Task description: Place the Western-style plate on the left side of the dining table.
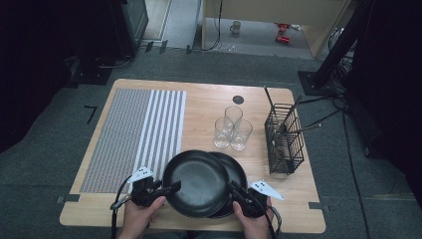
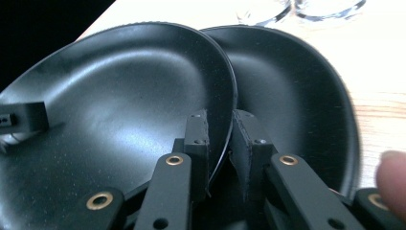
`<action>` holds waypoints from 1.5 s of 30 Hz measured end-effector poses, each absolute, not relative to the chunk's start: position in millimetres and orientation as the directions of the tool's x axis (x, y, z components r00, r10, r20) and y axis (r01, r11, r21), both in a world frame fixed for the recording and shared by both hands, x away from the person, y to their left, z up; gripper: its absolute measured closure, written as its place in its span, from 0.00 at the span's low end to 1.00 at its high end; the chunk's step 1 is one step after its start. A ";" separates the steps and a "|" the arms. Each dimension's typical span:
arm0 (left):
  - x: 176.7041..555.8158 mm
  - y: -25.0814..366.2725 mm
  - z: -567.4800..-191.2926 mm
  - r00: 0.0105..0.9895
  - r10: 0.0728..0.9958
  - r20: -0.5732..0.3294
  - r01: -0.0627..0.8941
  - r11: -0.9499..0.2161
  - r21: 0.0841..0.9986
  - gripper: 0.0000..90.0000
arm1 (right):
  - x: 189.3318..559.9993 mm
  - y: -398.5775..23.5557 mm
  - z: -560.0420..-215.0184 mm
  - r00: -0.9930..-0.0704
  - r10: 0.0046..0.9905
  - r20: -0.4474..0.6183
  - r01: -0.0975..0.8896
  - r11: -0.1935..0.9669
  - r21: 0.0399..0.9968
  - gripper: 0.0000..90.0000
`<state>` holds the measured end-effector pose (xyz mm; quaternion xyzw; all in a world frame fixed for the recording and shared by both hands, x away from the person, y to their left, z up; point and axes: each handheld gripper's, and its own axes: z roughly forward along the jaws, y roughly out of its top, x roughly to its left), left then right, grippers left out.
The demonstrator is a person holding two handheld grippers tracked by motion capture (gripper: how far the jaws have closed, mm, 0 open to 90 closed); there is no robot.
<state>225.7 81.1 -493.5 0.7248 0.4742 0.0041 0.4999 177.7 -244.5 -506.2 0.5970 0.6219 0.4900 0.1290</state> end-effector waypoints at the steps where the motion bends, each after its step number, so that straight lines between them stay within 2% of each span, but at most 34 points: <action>1: 225.9 82.0 -493.0 0.552 0.692 -0.466 0.683 -0.054 0.729 0.63 | 177.7 -243.4 -505.9 -0.256 0.869 0.424 0.616 -0.191 0.764 0.86; 6: 226.1 83.5 -491.6 0.556 0.694 -0.457 0.678 -0.061 0.732 0.63 | 177.6 -240.8 -504.9 -0.262 0.874 0.409 0.611 -0.178 0.771 0.86; 15: 220.7 82.7 -482.6 0.560 0.758 -0.334 0.614 -0.110 0.781 0.62 | 179.4 -241.9 -504.6 -0.264 0.868 0.421 0.623 -0.180 0.761 0.85; 33: 228.1 92.8 -483.7 0.550 0.753 -0.361 0.627 -0.086 0.774 0.64 | 183.2 -240.6 -503.6 -0.261 0.870 0.418 0.653 -0.160 0.741 0.82; 45: 231.8 98.1 -486.9 0.555 0.734 -0.391 0.640 -0.077 0.764 0.70 | 183.8 -239.5 -502.9 -0.269 0.865 0.424 0.655 -0.159 0.739 0.79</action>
